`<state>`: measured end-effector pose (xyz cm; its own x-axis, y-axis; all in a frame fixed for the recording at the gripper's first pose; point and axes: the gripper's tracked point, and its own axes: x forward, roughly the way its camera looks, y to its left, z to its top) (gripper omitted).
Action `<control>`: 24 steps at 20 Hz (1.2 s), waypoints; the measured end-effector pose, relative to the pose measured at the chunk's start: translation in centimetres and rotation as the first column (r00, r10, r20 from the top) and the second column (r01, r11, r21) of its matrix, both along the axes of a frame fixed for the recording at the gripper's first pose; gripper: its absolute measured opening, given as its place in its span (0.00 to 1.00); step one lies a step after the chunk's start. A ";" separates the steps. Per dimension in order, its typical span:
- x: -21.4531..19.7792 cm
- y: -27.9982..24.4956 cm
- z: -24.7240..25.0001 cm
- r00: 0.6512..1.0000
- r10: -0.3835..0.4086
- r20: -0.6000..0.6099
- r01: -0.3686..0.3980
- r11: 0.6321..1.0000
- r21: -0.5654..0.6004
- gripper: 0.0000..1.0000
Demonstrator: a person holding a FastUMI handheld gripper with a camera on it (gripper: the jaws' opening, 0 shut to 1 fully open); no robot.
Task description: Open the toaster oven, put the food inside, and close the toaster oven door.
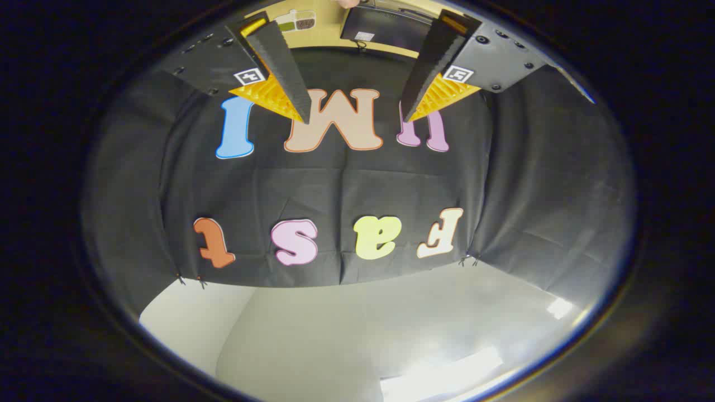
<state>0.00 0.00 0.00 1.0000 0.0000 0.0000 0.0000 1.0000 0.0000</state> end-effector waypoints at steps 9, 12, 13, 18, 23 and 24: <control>0.6 0.5 -0.6 1.000 -0.002 -0.026 0.002 1.000 -0.021 0.99; 1.3 0.9 -1.1 0.999 0.007 -0.035 -0.007 1.000 -0.019 0.99; 1.6 1.2 -1.2 0.999 0.008 -0.034 -0.009 1.000 -0.022 0.99; 2.1 2.4 -2.0 0.999 0.031 -0.042 -0.032 0.999 -0.026 0.99; 2.7 3.8 -3.3 0.997 0.057 -0.055 -0.059 0.998 -0.027 0.99; 2.9 4.2 -3.4 0.997 0.063 -0.055 -0.064 0.998 -0.029 0.99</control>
